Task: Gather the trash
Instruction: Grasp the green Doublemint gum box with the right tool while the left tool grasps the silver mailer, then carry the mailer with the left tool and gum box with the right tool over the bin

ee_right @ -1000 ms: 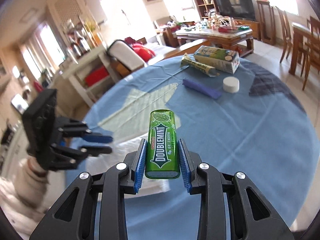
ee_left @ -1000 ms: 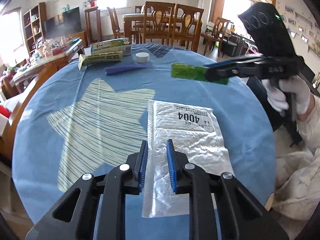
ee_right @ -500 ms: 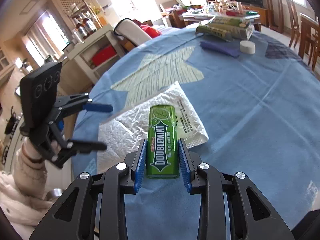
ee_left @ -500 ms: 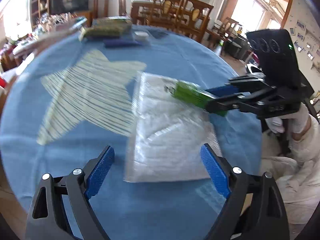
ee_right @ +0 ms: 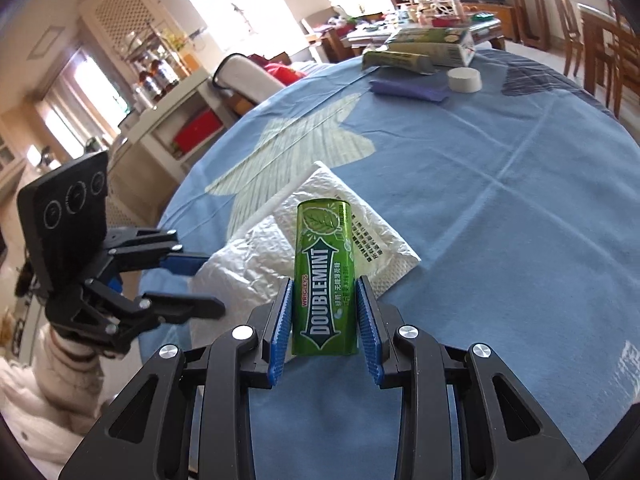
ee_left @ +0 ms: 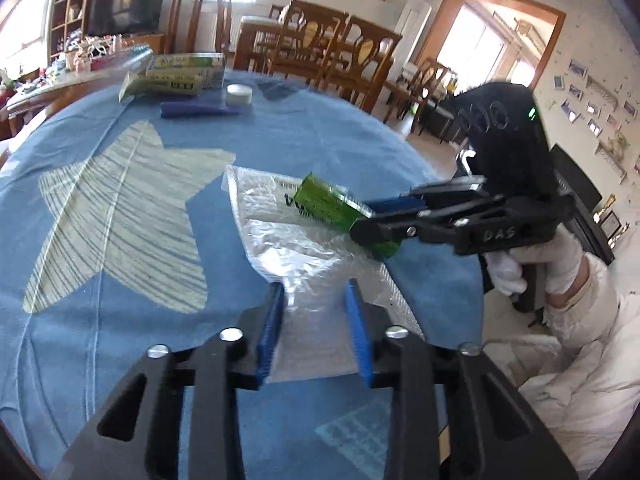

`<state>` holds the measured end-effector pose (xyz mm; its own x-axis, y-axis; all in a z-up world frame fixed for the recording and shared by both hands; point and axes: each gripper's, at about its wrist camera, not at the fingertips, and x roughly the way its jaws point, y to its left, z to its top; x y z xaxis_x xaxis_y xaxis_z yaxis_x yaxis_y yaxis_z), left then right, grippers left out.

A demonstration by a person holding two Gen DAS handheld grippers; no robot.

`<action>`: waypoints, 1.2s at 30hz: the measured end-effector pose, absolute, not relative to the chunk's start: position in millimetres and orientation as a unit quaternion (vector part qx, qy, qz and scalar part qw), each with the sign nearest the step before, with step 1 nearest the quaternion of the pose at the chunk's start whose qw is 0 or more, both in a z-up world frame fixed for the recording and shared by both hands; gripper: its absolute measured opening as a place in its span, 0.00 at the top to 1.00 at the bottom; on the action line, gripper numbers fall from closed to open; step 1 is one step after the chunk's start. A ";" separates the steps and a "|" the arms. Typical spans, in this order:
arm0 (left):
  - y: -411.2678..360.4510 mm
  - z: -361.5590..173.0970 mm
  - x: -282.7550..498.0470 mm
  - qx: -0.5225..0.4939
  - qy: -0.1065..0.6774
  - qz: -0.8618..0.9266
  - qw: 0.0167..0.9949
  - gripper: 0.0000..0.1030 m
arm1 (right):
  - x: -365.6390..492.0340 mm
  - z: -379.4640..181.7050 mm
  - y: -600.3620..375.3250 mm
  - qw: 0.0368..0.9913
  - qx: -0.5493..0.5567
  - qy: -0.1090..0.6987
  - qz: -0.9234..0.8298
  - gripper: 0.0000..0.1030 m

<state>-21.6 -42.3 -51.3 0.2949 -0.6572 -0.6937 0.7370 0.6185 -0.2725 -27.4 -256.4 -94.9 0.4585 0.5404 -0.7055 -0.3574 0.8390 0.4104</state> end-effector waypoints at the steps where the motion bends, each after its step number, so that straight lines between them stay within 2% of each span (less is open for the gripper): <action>1: -41.5 -47.7 -22.9 0.039 0.398 -0.438 0.805 0.77 | -28.0 -95.2 -257.7 0.848 0.105 0.446 0.264 0.69; 3: -42.9 -43.2 -24.3 0.031 0.389 -0.441 0.808 0.81 | -28.7 -95.1 -259.2 0.849 0.112 0.443 0.263 0.70; 10: -50.5 -36.1 -30.3 0.066 0.349 -0.401 0.845 0.87 | -36.3 -83.4 -270.8 0.864 0.129 0.415 0.256 0.70; 23: -70.6 -8.1 -27.4 0.072 0.307 -0.409 0.857 0.87 | -67.1 -44.9 -321.1 0.895 0.138 0.365 0.215 0.69; 36: -137.2 -4.3 -33.6 0.091 0.294 -0.454 0.836 0.90 | -135.2 -30.1 -395.2 0.915 0.165 0.336 0.147 0.69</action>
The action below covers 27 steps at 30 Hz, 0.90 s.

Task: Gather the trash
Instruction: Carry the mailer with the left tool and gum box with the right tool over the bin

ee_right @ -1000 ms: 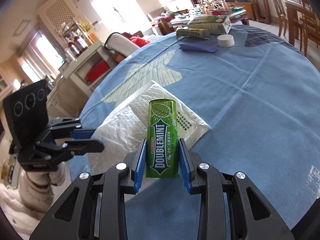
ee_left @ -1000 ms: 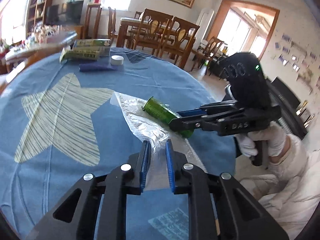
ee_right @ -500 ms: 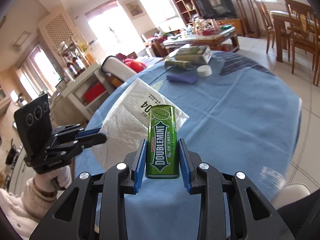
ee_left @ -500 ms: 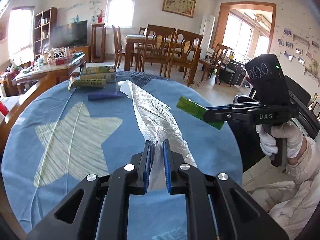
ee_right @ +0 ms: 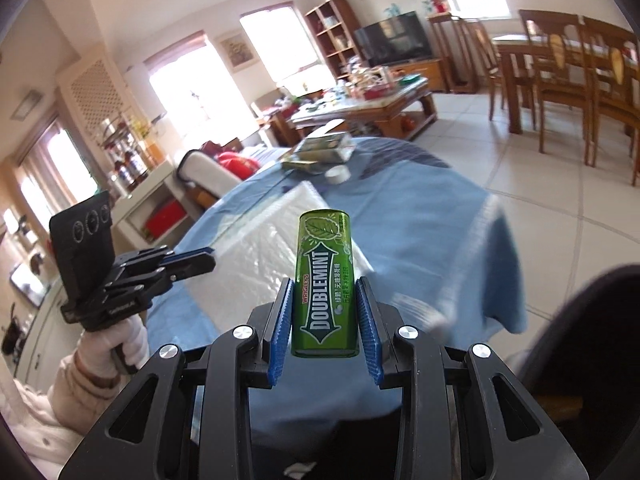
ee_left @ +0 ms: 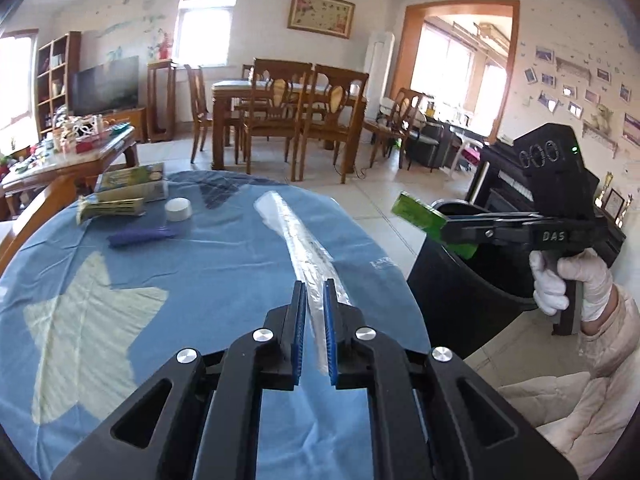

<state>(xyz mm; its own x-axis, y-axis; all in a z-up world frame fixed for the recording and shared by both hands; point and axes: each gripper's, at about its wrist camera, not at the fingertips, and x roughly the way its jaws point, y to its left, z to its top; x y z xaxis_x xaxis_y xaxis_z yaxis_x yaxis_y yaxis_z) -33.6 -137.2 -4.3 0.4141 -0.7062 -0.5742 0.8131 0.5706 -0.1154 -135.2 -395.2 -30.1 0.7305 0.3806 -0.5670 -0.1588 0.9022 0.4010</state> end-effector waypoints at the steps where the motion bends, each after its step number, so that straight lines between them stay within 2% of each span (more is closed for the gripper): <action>1: -140.6 -7.3 -33.0 0.093 0.297 -0.456 0.834 0.90 | -139.1 -32.6 -400.4 0.915 0.169 0.337 0.142 0.69; 8: -158.4 -14.9 -33.2 0.090 0.315 -0.471 0.819 0.90 | -155.7 -49.9 -415.1 0.909 0.190 0.344 0.136 0.69; 15: -168.0 -24.1 -32.0 0.075 0.342 -0.482 0.803 0.90 | -130.5 -76.2 -370.3 0.888 0.156 0.410 0.139 0.69; 18: -172.3 -28.9 -32.8 0.067 0.356 -0.487 0.795 0.90 | -124.5 -85.1 -362.3 0.887 0.156 0.408 0.150 0.69; 23: -172.9 -35.2 -27.4 0.032 0.384 -0.490 0.782 0.85 | -124.2 -87.2 -365.7 0.886 0.165 0.405 0.154 0.69; 24: -173.1 -35.9 -27.9 0.033 0.388 -0.486 0.782 0.80 | -124.5 -87.4 -366.6 0.886 0.165 0.405 0.154 0.69; 25: -174.5 -37.8 -28.0 0.038 0.393 -0.481 0.783 0.54 | -124.8 -87.5 -365.7 0.887 0.163 0.404 0.152 0.69; 26: -175.7 -39.0 -29.4 0.042 0.394 -0.476 0.785 0.24 | -124.8 -87.7 -365.4 0.889 0.159 0.403 0.151 0.69; 27: -175.8 -39.6 -32.2 0.048 0.391 -0.471 0.789 0.15 | -124.0 -87.7 -365.7 0.889 0.157 0.403 0.150 0.69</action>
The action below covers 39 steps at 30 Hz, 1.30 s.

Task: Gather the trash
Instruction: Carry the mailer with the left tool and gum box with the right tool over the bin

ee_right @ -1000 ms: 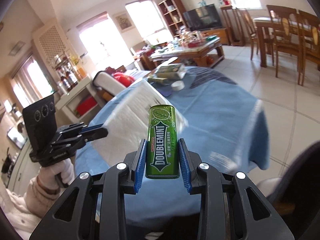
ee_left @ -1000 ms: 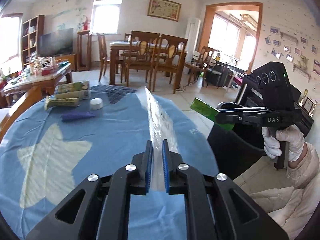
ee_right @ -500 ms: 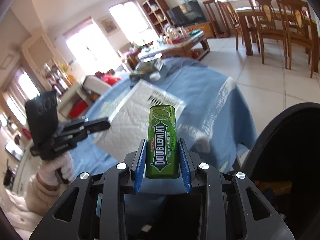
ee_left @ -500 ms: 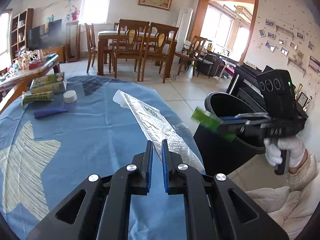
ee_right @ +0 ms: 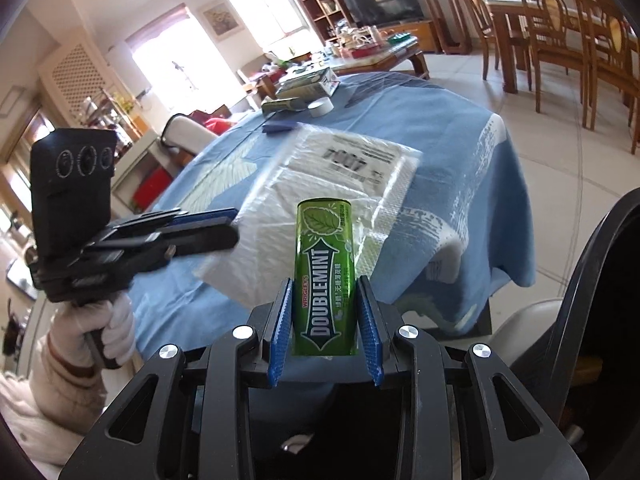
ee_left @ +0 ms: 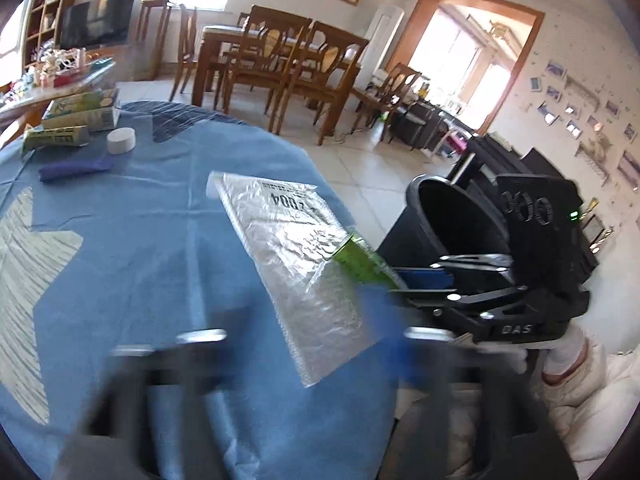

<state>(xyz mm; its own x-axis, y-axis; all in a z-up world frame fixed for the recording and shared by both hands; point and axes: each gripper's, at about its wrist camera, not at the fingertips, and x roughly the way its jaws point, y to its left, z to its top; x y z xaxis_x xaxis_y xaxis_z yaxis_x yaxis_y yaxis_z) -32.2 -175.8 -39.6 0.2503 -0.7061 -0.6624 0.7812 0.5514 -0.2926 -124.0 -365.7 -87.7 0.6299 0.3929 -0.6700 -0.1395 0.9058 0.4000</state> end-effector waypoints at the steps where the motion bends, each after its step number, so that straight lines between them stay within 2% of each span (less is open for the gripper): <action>1: -174.9 -39.4 -35.1 0.053 0.387 -0.470 0.792 0.14 | -124.1 -87.8 -365.3 0.889 0.156 0.403 0.149 0.69; 6: -166.2 -46.5 -30.3 0.057 0.421 -0.450 0.786 0.10 | -128.9 -89.4 -363.9 0.890 0.158 0.400 0.150 0.69; 11: -165.7 -50.6 -25.6 0.024 0.436 -0.488 0.756 0.11 | -129.8 -91.3 -369.4 0.890 0.168 0.394 0.156 0.69; 12: -167.5 -51.4 -23.8 0.014 0.438 -0.498 0.749 0.14 | -129.8 -91.5 -370.1 0.890 0.170 0.393 0.157 0.69; 13: -169.4 -52.7 -22.0 0.008 0.440 -0.504 0.743 0.28 | -129.9 -91.8 -371.3 0.890 0.172 0.392 0.158 0.69; 16: -181.4 -58.1 -16.7 0.003 0.450 -0.512 0.732 0.56 | -130.8 -92.9 -375.2 0.889 0.180 0.390 0.161 0.69; 18: -188.4 -56.1 -17.7 0.009 0.444 -0.513 0.735 0.65 | -131.2 -93.0 -377.5 0.888 0.184 0.389 0.161 0.69; 19: -191.4 -55.5 -18.3 0.014 0.442 -0.510 0.738 0.73 | -131.3 -93.3 -378.3 0.888 0.188 0.387 0.161 0.69; 22: -198.1 -51.3 -21.9 0.033 0.422 -0.503 0.753 0.84 | -132.7 -93.7 -379.7 0.890 0.193 0.384 0.155 0.69; 30: -207.4 -28.2 -42.1 0.068 0.355 -0.499 0.787 0.86 | -152.8 -72.1 -398.1 0.911 0.186 0.348 0.120 0.69; 39: -238.7 -11.2 -57.2 0.071 0.330 -0.536 0.774 0.86 | -195.9 -57.6 -449.1 0.922 0.208 0.319 0.068 0.69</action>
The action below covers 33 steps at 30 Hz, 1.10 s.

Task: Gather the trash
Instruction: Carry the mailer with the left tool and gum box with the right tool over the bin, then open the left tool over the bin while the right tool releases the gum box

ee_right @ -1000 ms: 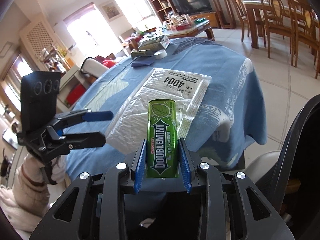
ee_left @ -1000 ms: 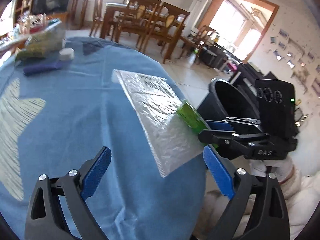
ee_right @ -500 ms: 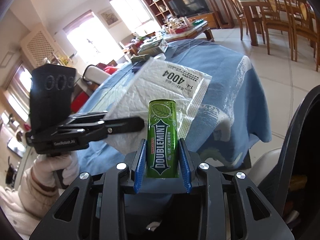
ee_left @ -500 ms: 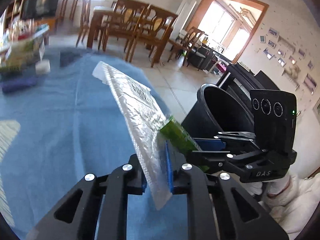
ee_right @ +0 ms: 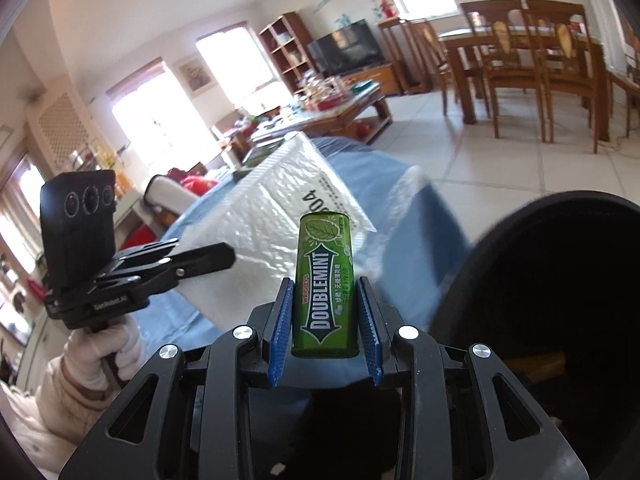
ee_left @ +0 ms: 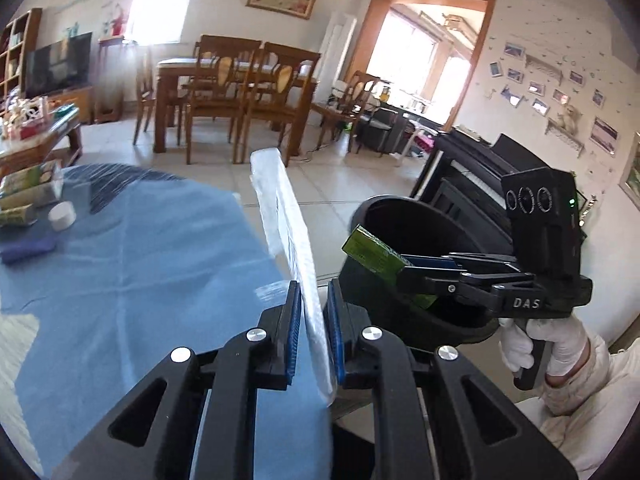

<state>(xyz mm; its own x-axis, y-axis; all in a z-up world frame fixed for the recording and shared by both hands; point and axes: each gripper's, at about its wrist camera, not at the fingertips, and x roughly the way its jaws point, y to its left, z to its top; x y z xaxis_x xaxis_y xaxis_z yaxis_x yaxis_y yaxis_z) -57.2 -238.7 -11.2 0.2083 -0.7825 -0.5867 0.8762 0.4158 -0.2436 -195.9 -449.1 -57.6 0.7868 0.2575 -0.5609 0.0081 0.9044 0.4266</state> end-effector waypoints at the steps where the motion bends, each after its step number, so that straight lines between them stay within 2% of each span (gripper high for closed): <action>1: -243.9 -11.4 -58.9 0.078 0.328 -0.537 0.774 0.86 | -202.0 -58.9 -456.4 0.922 0.213 0.319 0.060 0.69; 8: -279.1 -34.5 -61.4 0.128 0.355 -0.532 0.758 0.99 | -244.7 -71.5 -502.3 0.916 0.257 0.309 0.016 0.69; 19: -315.2 -43.5 -89.0 0.122 0.361 -0.583 0.718 0.98 | -275.0 -92.0 -543.6 0.905 0.274 0.323 -0.035 0.69; 25: -368.7 -53.5 -116.0 0.149 0.362 -0.618 0.682 0.98 | -279.7 -111.9 -548.7 0.889 0.281 0.359 -0.043 0.69; 33: -387.0 -61.9 -132.5 0.193 0.349 -0.614 0.681 0.95 | -285.4 -123.7 -551.4 0.884 0.275 0.375 -0.046 0.67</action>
<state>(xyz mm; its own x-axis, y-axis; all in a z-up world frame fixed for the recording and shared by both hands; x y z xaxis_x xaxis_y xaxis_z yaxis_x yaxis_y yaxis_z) -132.5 -387.0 -61.9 0.0016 -0.7019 -0.7123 0.9709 0.1715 -0.1668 -285.4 -551.4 -123.7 0.7151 0.1253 -0.6877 0.2868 0.8446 0.4521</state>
